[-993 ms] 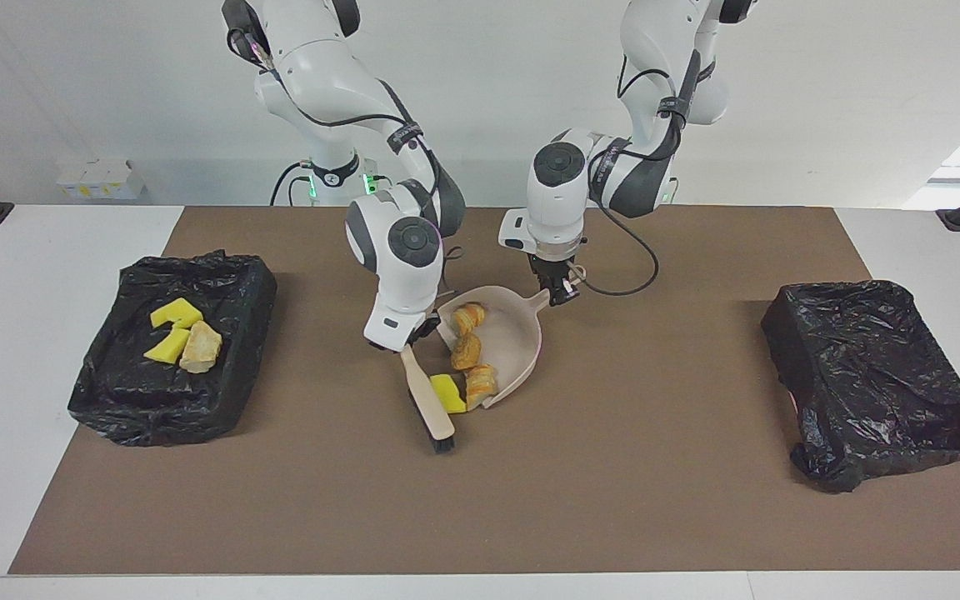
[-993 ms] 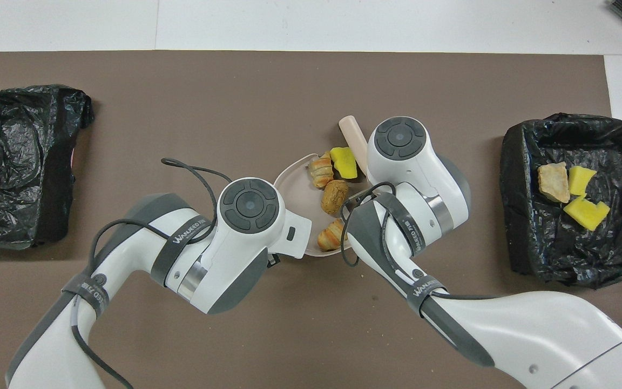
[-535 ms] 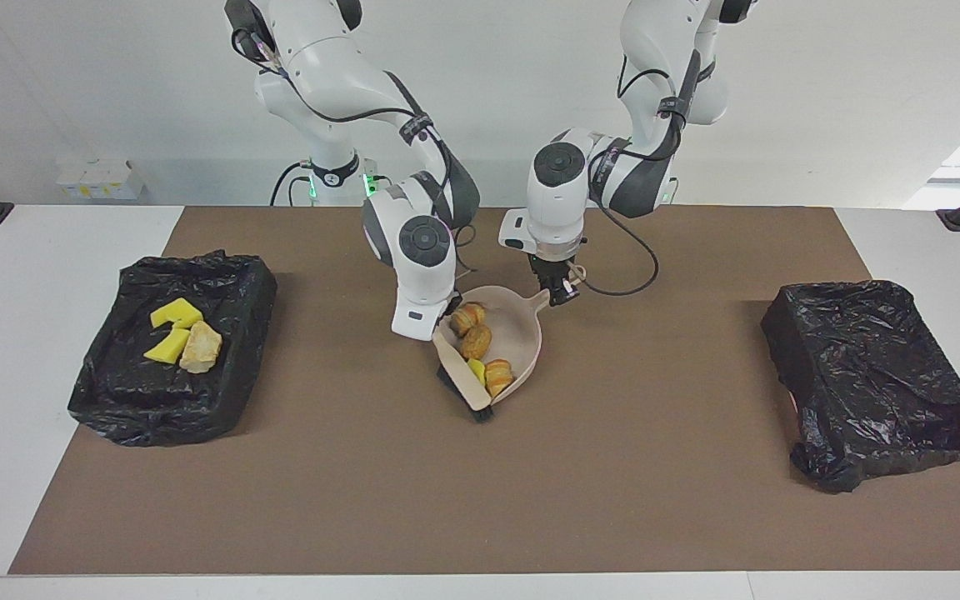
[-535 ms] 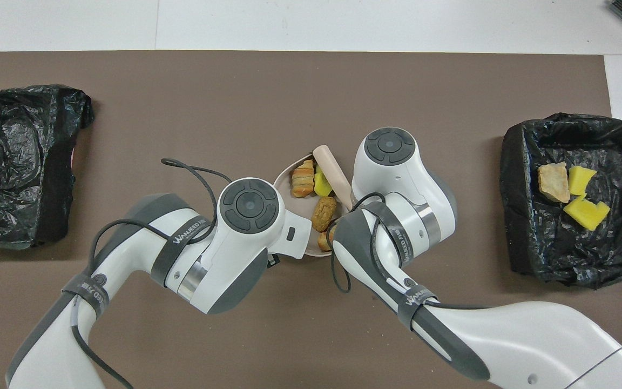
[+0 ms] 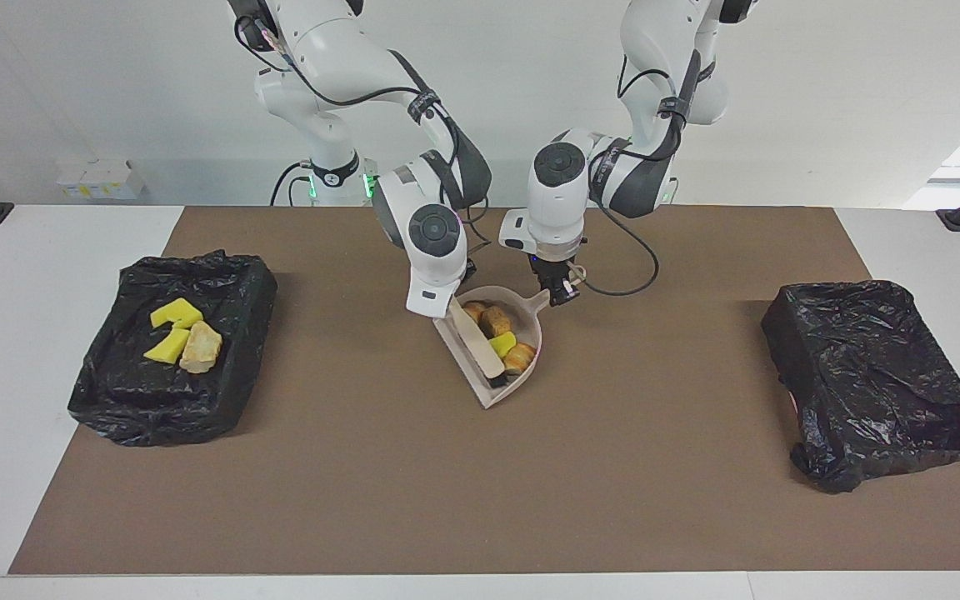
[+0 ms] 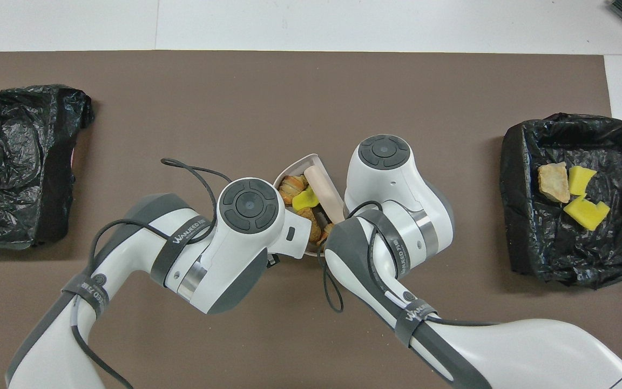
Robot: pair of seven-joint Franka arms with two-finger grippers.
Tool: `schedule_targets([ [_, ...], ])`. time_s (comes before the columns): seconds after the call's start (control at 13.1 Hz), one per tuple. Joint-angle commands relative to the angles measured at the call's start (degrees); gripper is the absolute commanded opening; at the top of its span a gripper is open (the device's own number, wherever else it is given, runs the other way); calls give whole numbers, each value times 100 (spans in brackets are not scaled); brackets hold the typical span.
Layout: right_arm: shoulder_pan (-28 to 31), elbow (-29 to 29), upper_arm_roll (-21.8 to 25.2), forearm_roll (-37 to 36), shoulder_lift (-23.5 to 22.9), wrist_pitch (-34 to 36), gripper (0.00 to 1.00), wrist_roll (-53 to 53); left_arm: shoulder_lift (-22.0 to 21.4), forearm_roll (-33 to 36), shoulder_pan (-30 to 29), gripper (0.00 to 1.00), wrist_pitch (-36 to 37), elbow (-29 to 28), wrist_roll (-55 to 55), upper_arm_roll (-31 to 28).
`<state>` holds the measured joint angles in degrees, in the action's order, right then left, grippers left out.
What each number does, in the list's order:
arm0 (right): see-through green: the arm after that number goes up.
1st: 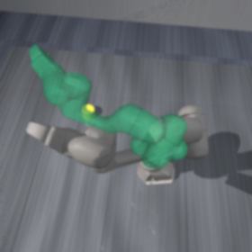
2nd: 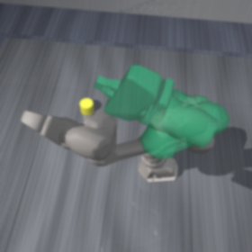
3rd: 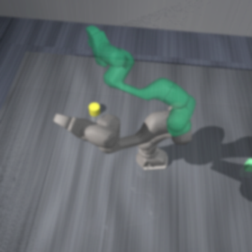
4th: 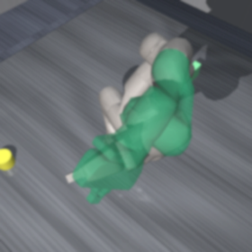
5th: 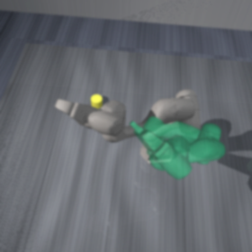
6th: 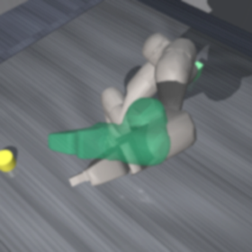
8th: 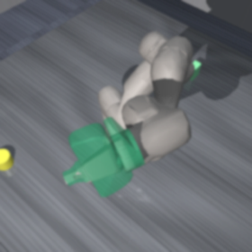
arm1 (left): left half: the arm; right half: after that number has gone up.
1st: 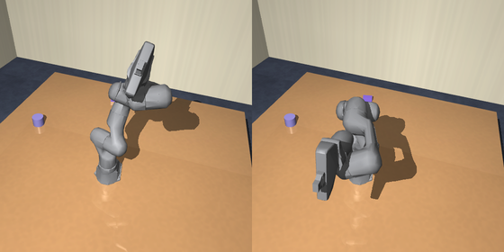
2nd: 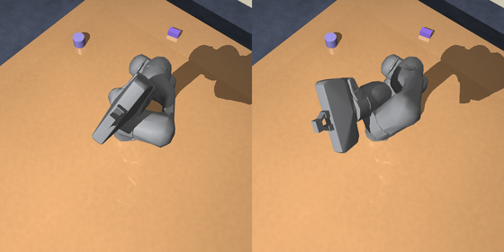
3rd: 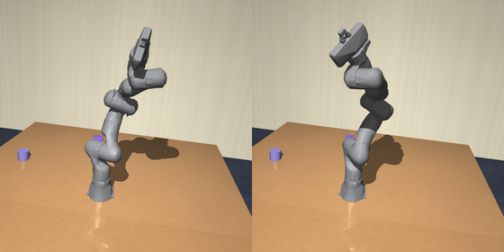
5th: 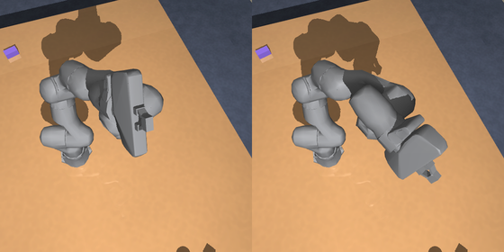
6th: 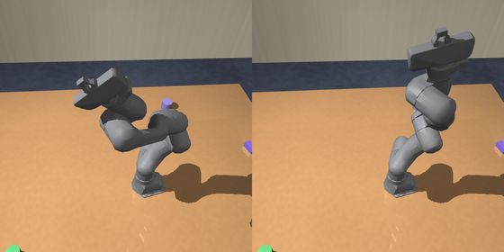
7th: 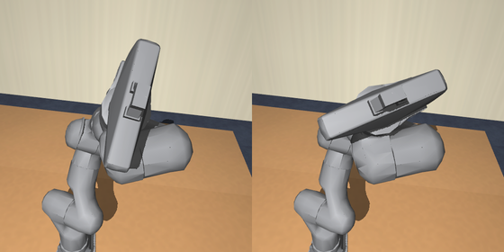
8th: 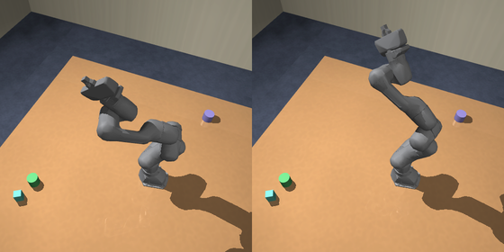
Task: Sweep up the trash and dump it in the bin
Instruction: 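Sweep the yellow sponge into the dustpan with the right gripper's brush, then carry the dustpan to the black bag with the left gripper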
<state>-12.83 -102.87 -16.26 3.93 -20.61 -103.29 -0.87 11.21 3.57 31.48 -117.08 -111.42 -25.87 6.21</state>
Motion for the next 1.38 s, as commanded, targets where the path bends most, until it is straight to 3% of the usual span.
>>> schedule_targets([
  [0.0,350,-163,-35,99,399,220,0,-282,-163,56,-28,0,-148,-205,-50,-23],
  [0.69,879,-66,18,-42,1384,1793,0,32,-145,83,-351,0,-139,23,-1164,-76],
  [1.07,432,-917,-44,55,1972,1364,0,1167,-531,57,-896,0,238,77,-2280,-76],
  [1.3,-8,-1296,-44,335,2307,1346,0,1834,-961,39,-1607,0,502,68,-3218,-67],
])
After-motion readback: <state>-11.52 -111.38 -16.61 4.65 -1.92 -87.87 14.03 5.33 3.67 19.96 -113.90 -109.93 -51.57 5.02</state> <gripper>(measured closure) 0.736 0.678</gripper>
